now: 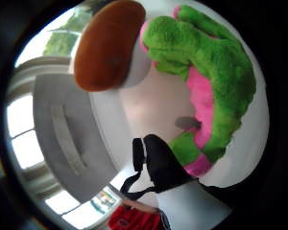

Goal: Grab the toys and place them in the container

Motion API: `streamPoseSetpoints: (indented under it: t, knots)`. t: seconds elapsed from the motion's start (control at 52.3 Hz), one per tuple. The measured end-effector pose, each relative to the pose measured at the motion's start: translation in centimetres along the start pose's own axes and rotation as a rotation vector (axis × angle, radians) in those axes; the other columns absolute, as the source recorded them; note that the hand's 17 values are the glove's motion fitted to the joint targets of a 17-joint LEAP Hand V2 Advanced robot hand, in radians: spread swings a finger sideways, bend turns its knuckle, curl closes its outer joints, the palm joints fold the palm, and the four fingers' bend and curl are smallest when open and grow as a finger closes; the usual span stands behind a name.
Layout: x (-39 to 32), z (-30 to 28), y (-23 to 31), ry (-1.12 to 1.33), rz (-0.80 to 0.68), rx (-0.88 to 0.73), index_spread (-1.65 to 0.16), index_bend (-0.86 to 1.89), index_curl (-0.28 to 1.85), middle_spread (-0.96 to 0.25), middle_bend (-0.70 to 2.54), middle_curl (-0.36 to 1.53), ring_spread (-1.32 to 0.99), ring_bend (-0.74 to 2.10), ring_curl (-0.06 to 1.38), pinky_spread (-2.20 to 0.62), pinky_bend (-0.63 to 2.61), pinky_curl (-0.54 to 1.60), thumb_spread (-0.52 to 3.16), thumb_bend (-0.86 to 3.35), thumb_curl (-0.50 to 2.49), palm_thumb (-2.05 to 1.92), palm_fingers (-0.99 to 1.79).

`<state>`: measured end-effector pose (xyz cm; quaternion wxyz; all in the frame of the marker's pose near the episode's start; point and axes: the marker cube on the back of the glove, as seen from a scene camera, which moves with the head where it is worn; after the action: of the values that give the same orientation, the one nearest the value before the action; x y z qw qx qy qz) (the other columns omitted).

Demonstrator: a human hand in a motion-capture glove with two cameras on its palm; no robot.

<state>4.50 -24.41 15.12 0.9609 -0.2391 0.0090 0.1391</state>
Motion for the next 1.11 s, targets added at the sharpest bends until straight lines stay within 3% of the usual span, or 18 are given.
streamPoseSetpoints:
  t: [0.21,0.344,0.459,0.726,0.86,0.898,0.917,1.109]
  knots:
    - [-0.7,2.7,-2.2,0.054,0.024,-0.157,-0.33,0.06,0.13,0.01,0.09,0.23,0.03,0.27,0.33,0.09,1.47,0.42,1.13,0.0,0.36,0.09,-0.29]
    - [-0.5,2.6,-2.8,0.072,0.054,-0.137,-0.33,0.08,0.13,0.06,0.08,0.2,0.06,0.24,0.32,0.07,1.52,0.42,1.15,-0.01,0.37,0.12,-0.27]
    - [-0.4,2.4,-3.1,0.103,0.059,-0.097,-0.37,0.16,0.15,0.06,0.11,0.19,0.05,0.39,0.36,0.02,1.44,0.4,1.2,0.0,0.39,0.15,-0.05]
    - [-0.9,2.6,-3.7,0.169,0.077,0.057,-0.44,0.3,0.25,-0.08,0.18,0.2,-0.18,0.72,0.43,-0.31,1.24,0.33,1.52,0.26,0.52,0.52,0.51]
    - [-0.7,2.4,-3.6,0.209,0.051,0.172,-0.43,0.51,0.35,-0.2,0.26,0.24,-0.33,0.69,0.44,-0.39,1.13,0.32,1.39,0.29,0.64,0.66,0.77]
    - [-0.7,2.2,-3.5,0.228,0.04,0.192,-0.43,0.51,0.36,-0.22,0.23,0.25,-0.35,0.67,0.43,-0.4,1.12,0.32,1.36,0.28,0.67,0.67,0.72]
    - [-0.8,2.0,-3.4,0.236,0.034,0.201,-0.42,0.57,0.4,-0.25,0.29,0.27,-0.37,0.7,0.46,-0.41,1.1,0.32,1.33,0.28,0.69,0.68,0.84]
    - [-1.1,0.7,-2.2,0.169,-0.01,0.236,-0.38,0.65,0.5,-0.39,0.43,0.35,-0.47,0.82,0.51,-0.45,1.01,0.34,1.14,0.28,0.87,0.71,1.11]
